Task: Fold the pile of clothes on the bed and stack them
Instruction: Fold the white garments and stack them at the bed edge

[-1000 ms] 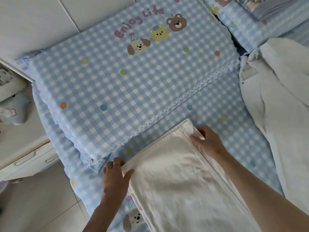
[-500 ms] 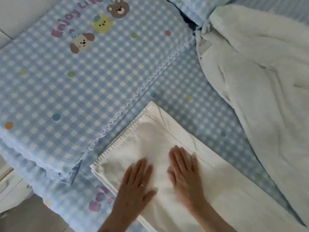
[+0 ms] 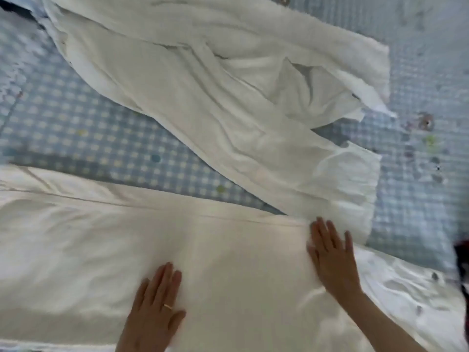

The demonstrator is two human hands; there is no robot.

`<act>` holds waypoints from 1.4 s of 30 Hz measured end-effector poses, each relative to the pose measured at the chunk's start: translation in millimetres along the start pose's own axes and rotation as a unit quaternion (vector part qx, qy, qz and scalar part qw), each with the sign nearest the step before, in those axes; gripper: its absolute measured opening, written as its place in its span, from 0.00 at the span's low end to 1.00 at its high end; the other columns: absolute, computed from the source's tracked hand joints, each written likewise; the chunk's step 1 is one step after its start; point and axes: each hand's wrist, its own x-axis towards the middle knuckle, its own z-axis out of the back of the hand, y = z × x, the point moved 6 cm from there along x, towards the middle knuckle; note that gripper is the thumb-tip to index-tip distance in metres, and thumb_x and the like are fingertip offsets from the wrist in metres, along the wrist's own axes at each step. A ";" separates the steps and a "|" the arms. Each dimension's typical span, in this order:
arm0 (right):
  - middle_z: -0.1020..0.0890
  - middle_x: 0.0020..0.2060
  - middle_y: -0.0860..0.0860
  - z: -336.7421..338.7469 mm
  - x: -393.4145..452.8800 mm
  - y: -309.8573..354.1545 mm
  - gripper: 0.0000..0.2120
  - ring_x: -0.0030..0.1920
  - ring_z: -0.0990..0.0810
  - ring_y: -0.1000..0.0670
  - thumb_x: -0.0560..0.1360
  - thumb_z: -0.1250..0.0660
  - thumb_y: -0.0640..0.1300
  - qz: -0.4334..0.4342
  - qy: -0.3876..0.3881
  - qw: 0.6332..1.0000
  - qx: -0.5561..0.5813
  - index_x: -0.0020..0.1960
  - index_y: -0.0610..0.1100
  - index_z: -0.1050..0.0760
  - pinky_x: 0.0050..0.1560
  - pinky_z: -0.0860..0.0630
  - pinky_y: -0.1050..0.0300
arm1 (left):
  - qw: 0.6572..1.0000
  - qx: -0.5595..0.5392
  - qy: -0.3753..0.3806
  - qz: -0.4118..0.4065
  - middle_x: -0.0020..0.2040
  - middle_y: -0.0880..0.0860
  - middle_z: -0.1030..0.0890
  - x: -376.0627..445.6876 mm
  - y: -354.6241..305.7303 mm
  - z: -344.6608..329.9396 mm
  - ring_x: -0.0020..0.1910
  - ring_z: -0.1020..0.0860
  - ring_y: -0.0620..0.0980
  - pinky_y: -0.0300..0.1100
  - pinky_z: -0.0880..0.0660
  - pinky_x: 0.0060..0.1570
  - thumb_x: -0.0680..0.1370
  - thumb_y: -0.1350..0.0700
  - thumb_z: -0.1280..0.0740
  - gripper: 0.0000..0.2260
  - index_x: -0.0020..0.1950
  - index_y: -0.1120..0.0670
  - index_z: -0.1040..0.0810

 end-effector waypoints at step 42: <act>0.29 0.56 0.59 112.4 -167.8 -77.9 0.26 0.52 0.24 0.62 0.75 0.34 0.51 -0.113 0.013 0.790 0.602 0.68 0.62 0.41 0.52 0.27 0.68 | 0.769 -0.569 0.073 0.282 0.43 0.46 0.15 67.9 -374.4 47.5 0.42 0.17 0.41 0.28 0.25 0.36 0.72 0.42 0.31 0.14 0.51 0.48 0.20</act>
